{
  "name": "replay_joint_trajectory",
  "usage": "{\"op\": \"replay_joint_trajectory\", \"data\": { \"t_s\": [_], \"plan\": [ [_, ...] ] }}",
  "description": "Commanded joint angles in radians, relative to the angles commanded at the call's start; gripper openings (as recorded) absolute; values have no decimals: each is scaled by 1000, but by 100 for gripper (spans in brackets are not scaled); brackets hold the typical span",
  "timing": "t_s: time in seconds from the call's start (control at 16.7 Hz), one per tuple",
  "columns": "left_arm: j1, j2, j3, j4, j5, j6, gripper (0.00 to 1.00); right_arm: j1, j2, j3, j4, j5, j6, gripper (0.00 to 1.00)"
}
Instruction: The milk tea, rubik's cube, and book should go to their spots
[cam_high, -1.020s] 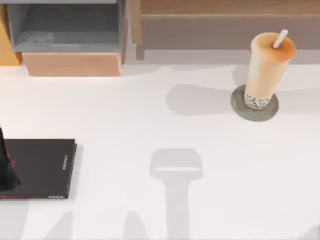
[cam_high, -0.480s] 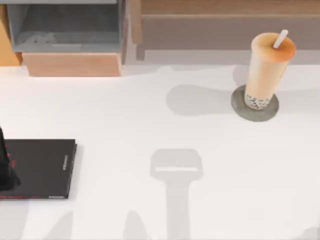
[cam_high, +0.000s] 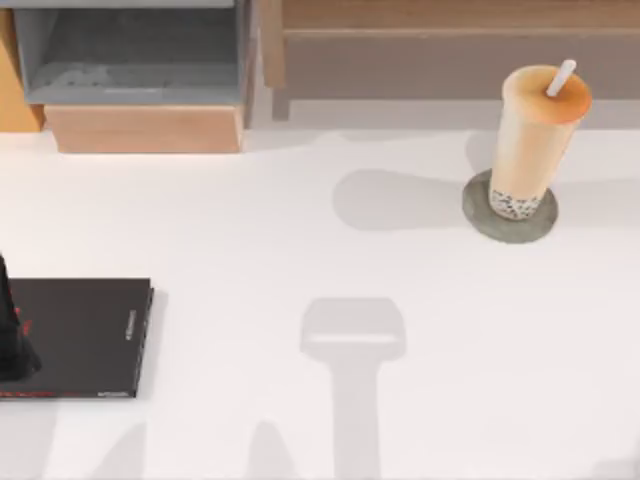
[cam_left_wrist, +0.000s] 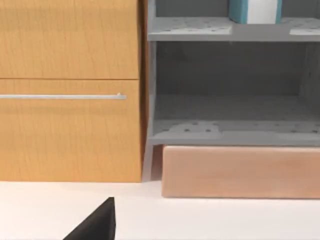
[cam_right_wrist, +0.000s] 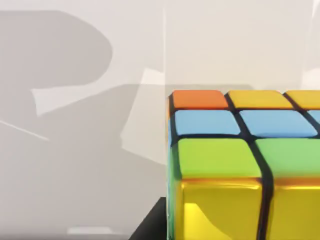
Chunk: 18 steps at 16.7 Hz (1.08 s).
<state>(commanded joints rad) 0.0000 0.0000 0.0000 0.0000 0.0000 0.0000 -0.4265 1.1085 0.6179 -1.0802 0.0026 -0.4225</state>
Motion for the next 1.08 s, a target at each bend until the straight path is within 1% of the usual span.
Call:
{"op": "replay_joint_trajectory", "data": {
  "t_s": [0.18, 0.36, 0.54, 0.9, 1.08],
  "plan": [
    [0, 0, 0, 0, 0, 0, 100, 44, 35, 61, 60, 22, 26, 0],
    [0, 0, 0, 0, 0, 0, 100, 143, 111, 186, 208, 69, 81, 0],
    [0, 0, 0, 0, 0, 0, 100, 279, 209, 343, 429, 130, 158, 0],
    [0, 0, 0, 0, 0, 0, 100, 579, 386, 660, 934, 264, 334, 0],
    [0, 0, 0, 0, 0, 0, 100, 696, 439, 786, 1107, 318, 402, 0]
  ]
}}
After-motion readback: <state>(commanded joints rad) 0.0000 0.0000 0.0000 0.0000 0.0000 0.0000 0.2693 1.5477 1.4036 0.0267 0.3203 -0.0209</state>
